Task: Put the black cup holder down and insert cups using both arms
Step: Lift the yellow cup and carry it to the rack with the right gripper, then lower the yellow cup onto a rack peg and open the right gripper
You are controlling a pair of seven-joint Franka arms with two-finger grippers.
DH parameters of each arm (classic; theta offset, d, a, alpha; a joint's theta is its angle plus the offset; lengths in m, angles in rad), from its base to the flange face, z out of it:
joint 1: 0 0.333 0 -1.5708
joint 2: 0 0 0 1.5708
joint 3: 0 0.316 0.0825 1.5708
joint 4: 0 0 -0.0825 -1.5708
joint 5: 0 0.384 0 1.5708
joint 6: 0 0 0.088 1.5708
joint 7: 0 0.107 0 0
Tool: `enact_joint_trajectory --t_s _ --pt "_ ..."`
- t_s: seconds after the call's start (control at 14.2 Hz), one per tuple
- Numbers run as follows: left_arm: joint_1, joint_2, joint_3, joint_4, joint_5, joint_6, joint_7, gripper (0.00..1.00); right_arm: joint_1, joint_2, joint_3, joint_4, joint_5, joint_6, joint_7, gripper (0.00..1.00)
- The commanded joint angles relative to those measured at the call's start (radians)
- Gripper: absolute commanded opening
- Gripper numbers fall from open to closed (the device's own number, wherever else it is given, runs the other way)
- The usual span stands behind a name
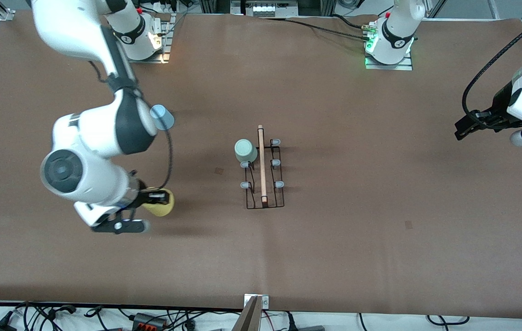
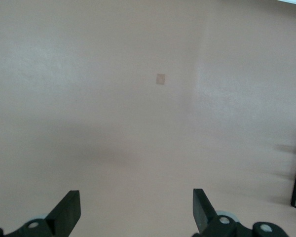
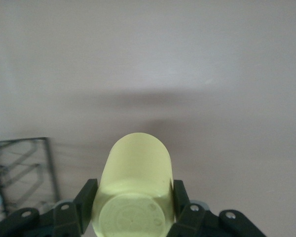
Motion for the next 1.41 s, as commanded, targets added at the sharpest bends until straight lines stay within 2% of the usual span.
enact_joint_trajectory --t_s 0.0,0.35,1.34 --pt "-0.007 -0.004 0.007 0.004 0.019 -0.001 0.023 1.00 0.099 0.009 -0.004 0.005 0.009 0.086 0.207 0.12" --pt "-0.005 -0.004 0.007 0.004 0.017 -0.001 0.023 1.00 0.165 0.034 0.048 -0.001 0.009 0.225 0.392 0.12" --pt "0.005 -0.003 0.008 0.004 0.010 -0.001 0.043 1.00 0.185 0.098 0.094 -0.021 0.021 0.214 0.389 0.13"
